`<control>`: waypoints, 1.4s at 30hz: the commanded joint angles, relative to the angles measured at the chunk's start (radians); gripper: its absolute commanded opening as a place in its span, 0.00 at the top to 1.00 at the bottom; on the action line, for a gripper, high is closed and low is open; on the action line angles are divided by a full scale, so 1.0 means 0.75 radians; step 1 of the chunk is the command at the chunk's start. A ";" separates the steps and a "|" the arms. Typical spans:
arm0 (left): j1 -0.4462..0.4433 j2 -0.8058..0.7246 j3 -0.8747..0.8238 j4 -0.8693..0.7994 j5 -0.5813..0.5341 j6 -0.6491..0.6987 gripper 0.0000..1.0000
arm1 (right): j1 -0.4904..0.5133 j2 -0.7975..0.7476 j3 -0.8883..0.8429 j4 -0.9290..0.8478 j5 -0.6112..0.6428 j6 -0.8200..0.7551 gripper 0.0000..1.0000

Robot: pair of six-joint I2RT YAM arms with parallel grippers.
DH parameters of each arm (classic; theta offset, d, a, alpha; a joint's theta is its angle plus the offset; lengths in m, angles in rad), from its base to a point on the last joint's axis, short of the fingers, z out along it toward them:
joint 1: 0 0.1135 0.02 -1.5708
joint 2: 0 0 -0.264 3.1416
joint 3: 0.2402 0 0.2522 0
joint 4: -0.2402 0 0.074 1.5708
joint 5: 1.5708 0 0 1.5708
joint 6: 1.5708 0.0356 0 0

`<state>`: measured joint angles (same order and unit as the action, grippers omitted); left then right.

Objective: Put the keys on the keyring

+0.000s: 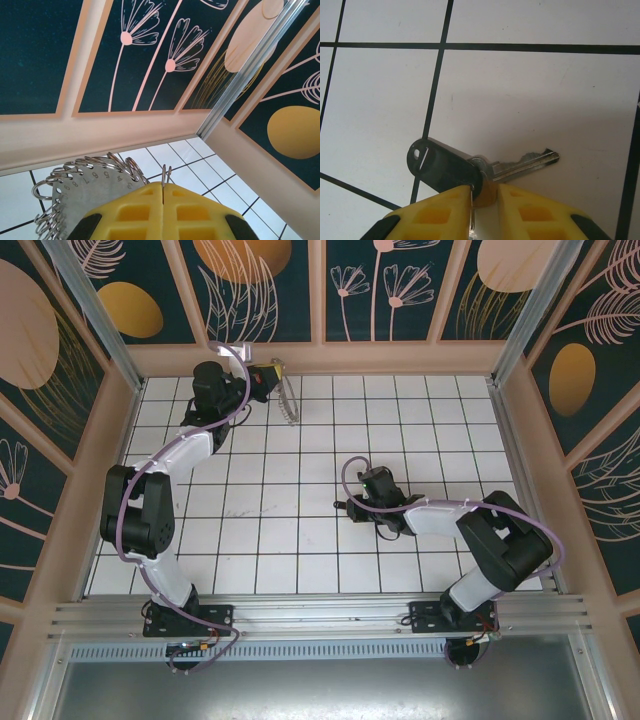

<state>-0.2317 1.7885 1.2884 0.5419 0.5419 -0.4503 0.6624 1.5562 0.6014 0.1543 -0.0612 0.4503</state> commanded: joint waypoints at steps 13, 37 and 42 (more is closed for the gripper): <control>-0.006 -0.016 0.053 0.069 0.026 -0.013 1.00 | -0.008 0.033 0.055 0.034 -0.027 -0.028 0.83; -0.008 -0.026 0.064 0.067 0.066 -0.014 1.00 | -0.065 -0.218 0.091 -0.011 -0.077 -0.135 1.00; -0.034 -0.046 0.061 0.033 0.077 0.047 1.00 | -0.145 -0.382 0.075 0.079 -0.230 -0.152 1.00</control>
<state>-0.2386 1.7885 1.2999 0.5411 0.5697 -0.4473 0.5720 1.3235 0.6365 0.1665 -0.1524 0.3676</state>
